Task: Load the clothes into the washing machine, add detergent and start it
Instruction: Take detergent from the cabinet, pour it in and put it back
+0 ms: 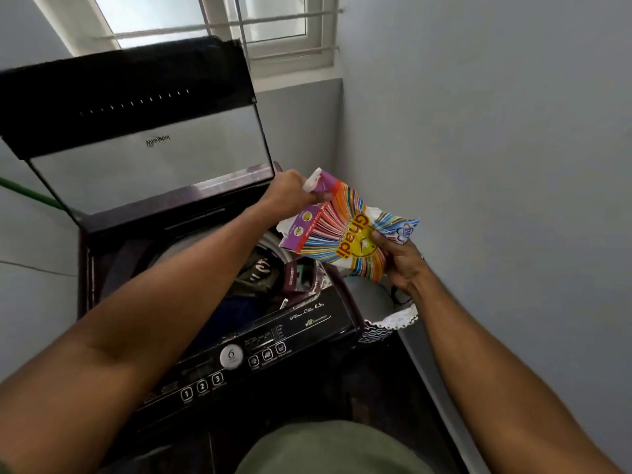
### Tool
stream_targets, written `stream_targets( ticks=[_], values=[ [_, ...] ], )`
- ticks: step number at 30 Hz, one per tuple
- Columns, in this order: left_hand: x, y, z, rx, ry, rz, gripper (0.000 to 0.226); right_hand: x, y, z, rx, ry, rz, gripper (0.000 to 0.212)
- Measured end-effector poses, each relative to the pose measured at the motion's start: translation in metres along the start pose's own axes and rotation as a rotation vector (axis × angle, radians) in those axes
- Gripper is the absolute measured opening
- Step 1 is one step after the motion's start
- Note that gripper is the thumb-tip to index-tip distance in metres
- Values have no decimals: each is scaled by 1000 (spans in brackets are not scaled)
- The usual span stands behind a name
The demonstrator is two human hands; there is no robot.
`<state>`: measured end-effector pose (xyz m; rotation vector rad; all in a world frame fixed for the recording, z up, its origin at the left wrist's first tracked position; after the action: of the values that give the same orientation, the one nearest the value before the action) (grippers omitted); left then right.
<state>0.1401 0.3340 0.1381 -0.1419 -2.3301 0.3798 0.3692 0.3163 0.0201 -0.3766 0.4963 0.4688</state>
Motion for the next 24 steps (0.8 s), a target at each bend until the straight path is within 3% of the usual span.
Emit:
stream_targets(
  ticks=[4,8,11,17,24],
  values=[
    [-9,-3,9,-56,-37,139,39,1,-7,9,37,10,-15,38],
    [-20,-5,27,-87,79,169,30,14,-19,11,48,-62,-118,68],
    [-31,-5,39,-102,106,170,31,21,-29,8,64,-109,-181,53],
    [-47,-2,42,-129,60,110,31,16,-47,6,121,-127,-269,44],
    [-63,-3,49,-133,12,170,33,30,-62,11,149,-208,-372,44]
  ],
)
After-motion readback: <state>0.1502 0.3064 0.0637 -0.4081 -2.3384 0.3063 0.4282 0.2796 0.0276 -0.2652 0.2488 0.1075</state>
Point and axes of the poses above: each hand's wrist, its own y-axis towards the middle knuckle, its own x-axis out of the back of the hand, z = x × y, the point moved 7 cm from there along y, towards the middle knuckle, and after that the axes turned 11 degrees about z, right-handed, at the moved point
